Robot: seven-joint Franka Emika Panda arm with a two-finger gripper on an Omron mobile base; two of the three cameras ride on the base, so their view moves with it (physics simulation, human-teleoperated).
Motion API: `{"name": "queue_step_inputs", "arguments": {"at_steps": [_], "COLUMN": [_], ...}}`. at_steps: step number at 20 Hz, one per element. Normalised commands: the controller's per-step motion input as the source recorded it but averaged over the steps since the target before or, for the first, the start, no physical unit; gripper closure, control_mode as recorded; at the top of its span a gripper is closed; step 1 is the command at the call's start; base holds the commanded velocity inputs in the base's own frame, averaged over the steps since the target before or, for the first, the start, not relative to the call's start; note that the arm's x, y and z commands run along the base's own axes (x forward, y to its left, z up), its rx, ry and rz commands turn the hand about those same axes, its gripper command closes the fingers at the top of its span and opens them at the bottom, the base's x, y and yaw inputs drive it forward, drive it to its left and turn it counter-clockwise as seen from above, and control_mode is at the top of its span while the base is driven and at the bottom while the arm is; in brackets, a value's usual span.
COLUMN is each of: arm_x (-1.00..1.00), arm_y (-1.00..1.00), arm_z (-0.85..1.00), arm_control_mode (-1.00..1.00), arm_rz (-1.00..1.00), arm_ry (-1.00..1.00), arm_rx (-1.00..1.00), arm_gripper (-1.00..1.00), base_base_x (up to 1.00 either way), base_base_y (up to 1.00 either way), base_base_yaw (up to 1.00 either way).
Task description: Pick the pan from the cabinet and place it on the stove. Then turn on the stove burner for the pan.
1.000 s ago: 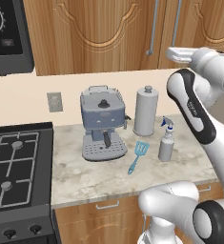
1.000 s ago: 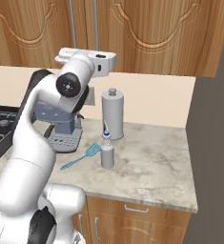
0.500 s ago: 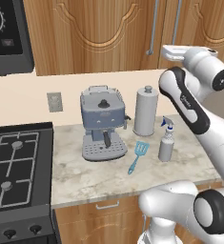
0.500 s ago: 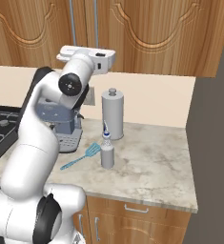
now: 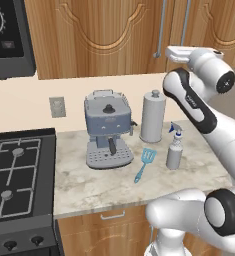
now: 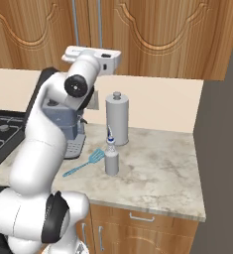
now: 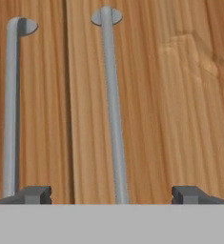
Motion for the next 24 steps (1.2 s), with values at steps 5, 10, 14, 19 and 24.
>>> {"name": "queue_step_inputs", "arguments": {"at_steps": [5,10,14,19,24], "arm_x": [0.27,0.32,0.36,0.36,0.38], "arm_y": [0.00,0.00,0.00,0.01,0.19], "arm_z": [0.00,0.00,0.00,0.00,-0.04], "arm_control_mode": [-1.00,-1.00,-1.00,-1.00,-1.00], "arm_rz": [0.00,0.00,0.00,0.00,0.00], "arm_ry": [0.00,0.00,0.00,0.00,0.00], "arm_rx": [0.00,0.00,0.00,0.00,-0.01], "arm_gripper": [-1.00,-1.00,-1.00,-1.00,1.00], "base_base_x": [0.00,0.00,0.00,0.00,0.00], "base_base_y": [0.00,0.00,0.00,0.00,0.00], "base_base_yaw": [0.00,0.00,0.00,0.00,0.00]}}
